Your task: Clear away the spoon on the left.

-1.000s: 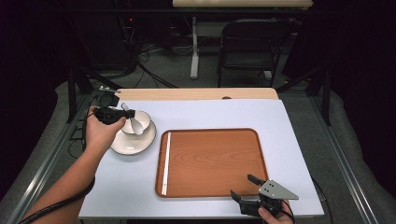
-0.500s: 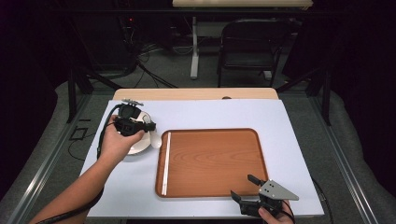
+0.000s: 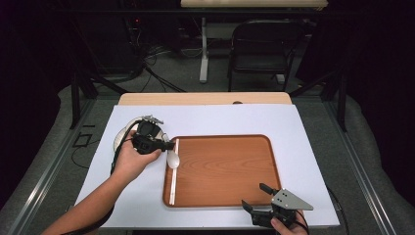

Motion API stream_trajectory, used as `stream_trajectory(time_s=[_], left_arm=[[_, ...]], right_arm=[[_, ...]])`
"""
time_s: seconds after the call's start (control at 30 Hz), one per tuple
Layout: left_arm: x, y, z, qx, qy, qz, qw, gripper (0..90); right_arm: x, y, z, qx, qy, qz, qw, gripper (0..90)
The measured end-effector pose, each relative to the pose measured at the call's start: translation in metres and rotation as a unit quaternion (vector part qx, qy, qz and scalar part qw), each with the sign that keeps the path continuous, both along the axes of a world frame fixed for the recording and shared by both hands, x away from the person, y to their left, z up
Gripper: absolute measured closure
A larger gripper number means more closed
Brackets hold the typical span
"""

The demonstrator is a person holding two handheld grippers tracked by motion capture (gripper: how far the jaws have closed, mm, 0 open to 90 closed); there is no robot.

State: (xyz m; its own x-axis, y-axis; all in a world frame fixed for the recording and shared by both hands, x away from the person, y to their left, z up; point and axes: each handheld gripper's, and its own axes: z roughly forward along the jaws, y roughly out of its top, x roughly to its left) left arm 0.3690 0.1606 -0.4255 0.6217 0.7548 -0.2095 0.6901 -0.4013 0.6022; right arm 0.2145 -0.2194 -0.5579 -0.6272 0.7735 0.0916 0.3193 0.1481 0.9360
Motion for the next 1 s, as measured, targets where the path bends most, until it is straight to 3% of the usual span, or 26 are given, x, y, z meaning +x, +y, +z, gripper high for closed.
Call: stream_trajectory(time_s=[0.13,0.17,0.33,0.8,1.0], left_arm=[[0.0,0.0,0.0,0.0,0.0,0.0,1.0,85.1],[-0.006,-0.008,-0.013,0.004,0.014,-0.019,0.9997,85.1],[-0.01,-0.012,-0.025,0.009,0.027,-0.034,0.999,85.1],[-0.015,-0.019,-0.045,0.023,0.053,-0.047,0.9972,84.9],[-0.012,-0.02,-0.049,0.019,0.053,-0.044,0.9974,84.6]], right_arm=[[0.0,0.0,0.0,0.0,0.0,0.0,1.0,14.4],[0.0,0.0,0.0,0.0,0.0,0.0,1.0,14.4],[0.0,0.0,0.0,-0.001,0.0,0.001,1.0,14.4],[0.0,0.001,0.0,-0.001,0.0,0.001,1.0,14.4],[0.0,0.0,0.0,-0.002,0.001,0.001,1.0,14.4]])
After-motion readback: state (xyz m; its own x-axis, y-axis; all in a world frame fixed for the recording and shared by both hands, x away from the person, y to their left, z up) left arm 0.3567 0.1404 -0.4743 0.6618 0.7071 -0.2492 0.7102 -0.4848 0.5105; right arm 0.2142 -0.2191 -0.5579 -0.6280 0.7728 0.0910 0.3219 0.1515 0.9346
